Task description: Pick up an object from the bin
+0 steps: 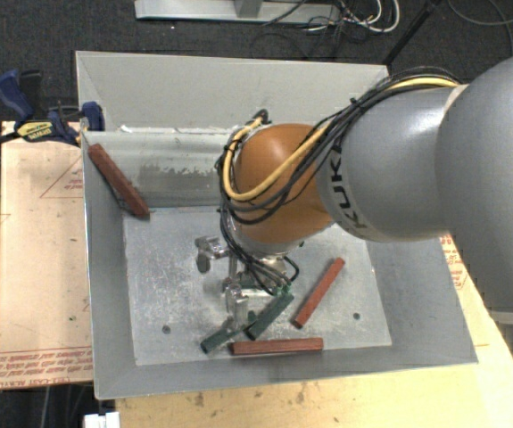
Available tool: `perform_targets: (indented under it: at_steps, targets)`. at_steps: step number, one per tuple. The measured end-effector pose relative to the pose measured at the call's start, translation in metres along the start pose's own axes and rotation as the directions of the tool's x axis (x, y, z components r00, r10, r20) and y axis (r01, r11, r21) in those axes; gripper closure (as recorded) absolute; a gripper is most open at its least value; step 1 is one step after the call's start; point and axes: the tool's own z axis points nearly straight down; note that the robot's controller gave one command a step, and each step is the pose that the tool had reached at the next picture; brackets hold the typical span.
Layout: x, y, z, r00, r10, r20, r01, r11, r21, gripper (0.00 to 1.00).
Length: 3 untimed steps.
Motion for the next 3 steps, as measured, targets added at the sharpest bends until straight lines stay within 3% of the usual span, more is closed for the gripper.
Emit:
perform_targets:
  at_steps: [1, 2, 3]
  targets:
    - [0.01, -0.039, 0.033, 1.0, 0.006, 0.002, -0.006, 1.0, -0.005, 0.0]
    - [0.04, 0.022, 0.048, 0.849, -0.528, 0.017, 0.528, 0.849, 0.006, 1.0]
    - [0.04, 0.021, 0.049, 0.851, -0.525, 0.018, 0.525, 0.851, 0.005, 1.0]
